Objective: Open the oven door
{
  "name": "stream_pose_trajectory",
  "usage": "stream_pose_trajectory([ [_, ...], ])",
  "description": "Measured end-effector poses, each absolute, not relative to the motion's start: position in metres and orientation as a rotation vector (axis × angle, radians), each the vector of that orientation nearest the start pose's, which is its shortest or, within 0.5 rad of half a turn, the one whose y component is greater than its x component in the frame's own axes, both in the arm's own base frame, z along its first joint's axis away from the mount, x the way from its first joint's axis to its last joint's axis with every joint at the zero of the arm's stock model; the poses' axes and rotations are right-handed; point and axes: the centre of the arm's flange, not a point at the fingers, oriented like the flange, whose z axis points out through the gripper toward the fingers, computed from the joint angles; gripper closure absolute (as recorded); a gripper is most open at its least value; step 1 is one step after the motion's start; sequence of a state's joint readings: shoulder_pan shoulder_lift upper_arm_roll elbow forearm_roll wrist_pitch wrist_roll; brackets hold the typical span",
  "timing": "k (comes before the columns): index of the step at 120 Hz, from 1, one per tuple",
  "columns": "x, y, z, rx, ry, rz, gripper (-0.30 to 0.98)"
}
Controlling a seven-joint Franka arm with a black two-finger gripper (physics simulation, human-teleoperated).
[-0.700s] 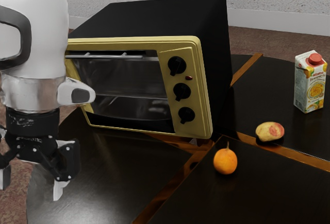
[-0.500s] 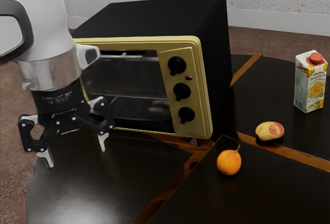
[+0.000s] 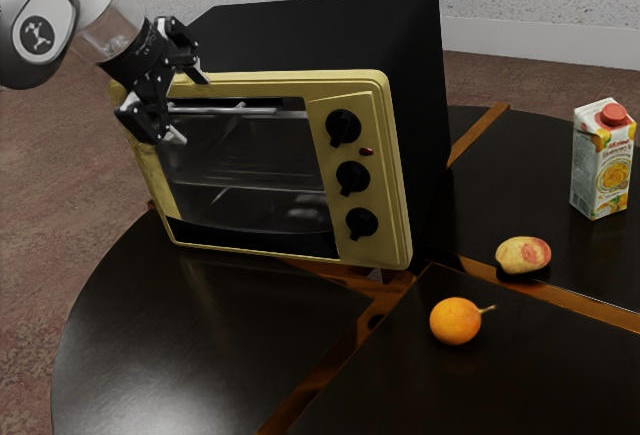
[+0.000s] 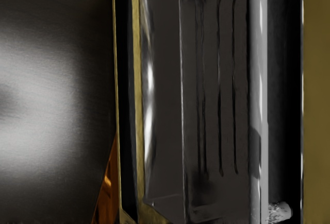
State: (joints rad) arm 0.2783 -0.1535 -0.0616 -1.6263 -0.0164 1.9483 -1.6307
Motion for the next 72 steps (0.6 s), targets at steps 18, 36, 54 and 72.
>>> stream_pose_trajectory([
  [18,0.527,0.124,0.726,1.571,2.220,0.577,0.00],
  [36,0.513,0.143,0.713,1.487,2.275,0.593,0.00],
  [54,0.506,0.135,0.709,1.463,2.275,0.607,0.00],
  [72,0.518,0.130,0.698,1.456,2.274,0.600,0.00],
])
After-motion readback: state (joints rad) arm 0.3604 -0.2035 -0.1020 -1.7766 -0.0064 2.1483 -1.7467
